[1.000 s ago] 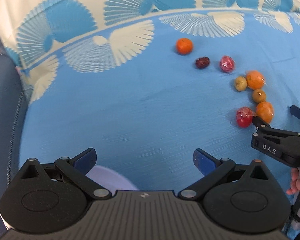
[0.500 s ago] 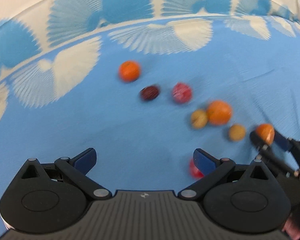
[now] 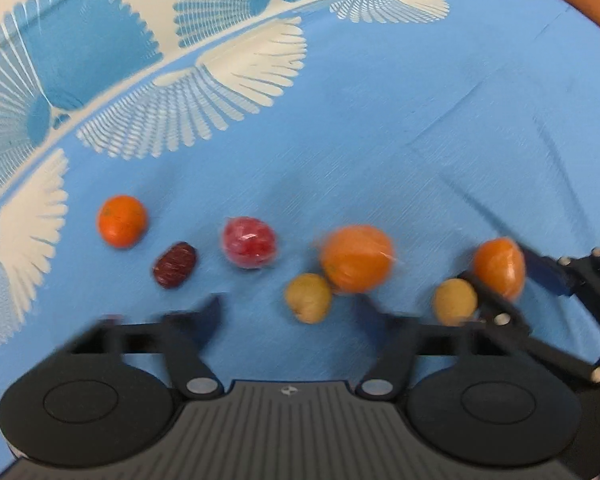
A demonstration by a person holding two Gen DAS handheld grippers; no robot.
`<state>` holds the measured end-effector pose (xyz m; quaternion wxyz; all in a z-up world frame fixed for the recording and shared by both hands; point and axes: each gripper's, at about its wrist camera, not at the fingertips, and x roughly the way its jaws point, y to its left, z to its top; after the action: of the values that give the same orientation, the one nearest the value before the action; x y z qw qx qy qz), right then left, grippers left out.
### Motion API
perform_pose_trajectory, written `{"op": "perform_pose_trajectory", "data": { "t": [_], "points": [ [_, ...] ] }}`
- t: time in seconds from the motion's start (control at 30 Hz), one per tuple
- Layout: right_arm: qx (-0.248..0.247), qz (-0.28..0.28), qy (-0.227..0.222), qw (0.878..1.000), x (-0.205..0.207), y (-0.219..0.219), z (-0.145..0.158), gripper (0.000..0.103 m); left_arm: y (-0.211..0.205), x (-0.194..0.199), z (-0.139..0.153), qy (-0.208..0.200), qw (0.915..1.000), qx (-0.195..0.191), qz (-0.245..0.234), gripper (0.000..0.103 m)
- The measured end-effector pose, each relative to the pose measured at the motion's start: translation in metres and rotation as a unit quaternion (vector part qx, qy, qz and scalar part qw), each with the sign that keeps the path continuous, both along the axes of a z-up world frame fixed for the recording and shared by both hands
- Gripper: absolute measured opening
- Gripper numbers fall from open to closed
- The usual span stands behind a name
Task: Organize fruits
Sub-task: 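Grasp a small yellow fruit with the left tool while the right tool grasps a wrapped mandarin, then carry the yellow fruit with the left tool while the right tool carries the wrapped mandarin over the plate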
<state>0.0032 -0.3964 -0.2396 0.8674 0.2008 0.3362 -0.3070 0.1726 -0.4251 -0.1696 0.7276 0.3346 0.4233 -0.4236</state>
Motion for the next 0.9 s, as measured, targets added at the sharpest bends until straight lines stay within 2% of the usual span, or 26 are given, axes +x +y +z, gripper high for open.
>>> {"op": "perform_pose_trajectory", "data": {
  "t": [0.03, 0.07, 0.17, 0.27, 0.43, 0.53, 0.63, 0.7, 0.8, 0.9],
  "points": [
    [0.000, 0.000, 0.000, 1.000, 0.000, 0.000, 0.000, 0.040, 0.000, 0.001, 0.001, 0.020, 0.9998, -0.009, -0.001, 0.033],
    [-0.001, -0.002, -0.002, 1.000, -0.001, 0.000, 0.000, 0.039, 0.000, 0.000, 0.002, 0.023, 0.9996, -0.014, 0.001, 0.026],
    [-0.005, -0.012, -0.015, 1.000, -0.003, -0.002, 0.001, 0.037, 0.006, -0.005, 0.009, -0.010, 0.9997, -0.023, 0.004, 0.026],
    [-0.025, -0.037, -0.020, 0.999, -0.007, -0.006, 0.003, 0.037, 0.028, -0.006, 0.022, -0.016, 0.9993, -0.022, 0.026, 0.026],
    [-0.059, -0.100, -0.021, 0.993, -0.022, -0.017, 0.006, 0.037, 0.101, -0.018, 0.065, -0.034, 0.9948, -0.020, 0.094, 0.026],
    [-0.065, -0.106, -0.017, 0.992, -0.031, -0.017, 0.013, 0.037, 0.152, -0.031, 0.095, -0.046, 0.9898, -0.011, 0.135, 0.026],
    [-0.070, -0.104, -0.026, 0.992, -0.042, -0.009, 0.037, 0.037, 0.204, -0.050, 0.124, -0.051, 0.9839, -0.013, 0.171, 0.026],
    [-0.077, -0.091, -0.048, 0.992, -0.051, 0.002, 0.063, 0.036, 0.234, -0.064, 0.141, -0.050, 0.9798, -0.014, 0.193, 0.026],
    [-0.090, -0.043, -0.083, 0.992, -0.071, 0.032, 0.105, 0.037, 0.273, -0.087, 0.159, -0.051, 0.9750, -0.015, 0.216, 0.026],
    [-0.094, 0.035, -0.111, 0.989, -0.092, 0.069, 0.141, 0.037, 0.308, -0.111, 0.167, -0.045, 0.9732, -0.012, 0.225, 0.026]
  ]
}}
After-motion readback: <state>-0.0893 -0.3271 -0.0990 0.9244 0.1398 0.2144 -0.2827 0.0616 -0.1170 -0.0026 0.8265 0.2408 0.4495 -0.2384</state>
